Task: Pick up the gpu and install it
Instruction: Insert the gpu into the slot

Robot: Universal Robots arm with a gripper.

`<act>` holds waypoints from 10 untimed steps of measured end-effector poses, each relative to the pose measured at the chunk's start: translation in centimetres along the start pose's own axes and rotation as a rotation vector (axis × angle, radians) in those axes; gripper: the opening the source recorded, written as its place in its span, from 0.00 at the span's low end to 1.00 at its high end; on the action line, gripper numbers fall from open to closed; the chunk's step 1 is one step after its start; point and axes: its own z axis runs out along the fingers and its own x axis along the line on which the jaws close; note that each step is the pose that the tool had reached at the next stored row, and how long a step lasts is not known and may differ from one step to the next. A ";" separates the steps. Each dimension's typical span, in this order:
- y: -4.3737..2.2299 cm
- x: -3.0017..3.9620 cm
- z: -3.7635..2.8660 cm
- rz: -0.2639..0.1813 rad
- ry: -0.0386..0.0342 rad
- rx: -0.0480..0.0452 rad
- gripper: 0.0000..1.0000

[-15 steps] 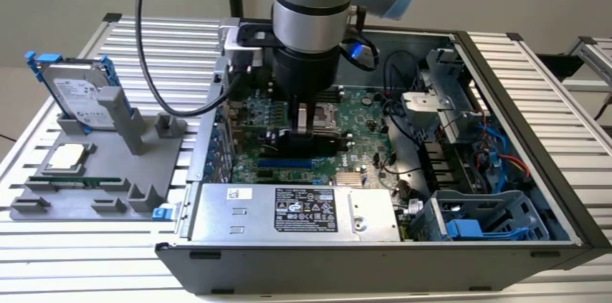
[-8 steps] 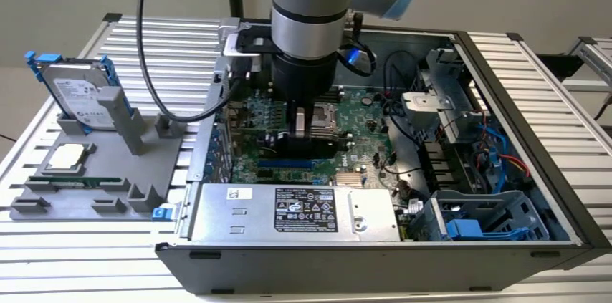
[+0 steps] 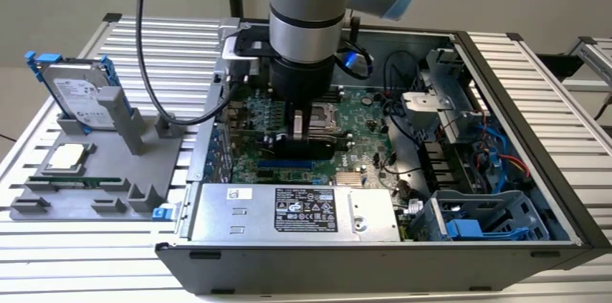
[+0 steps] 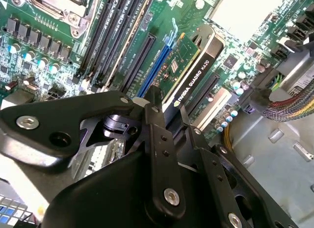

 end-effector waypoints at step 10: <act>0.20 0.01 0.68 0.000 -0.0015 -0.0043 0.00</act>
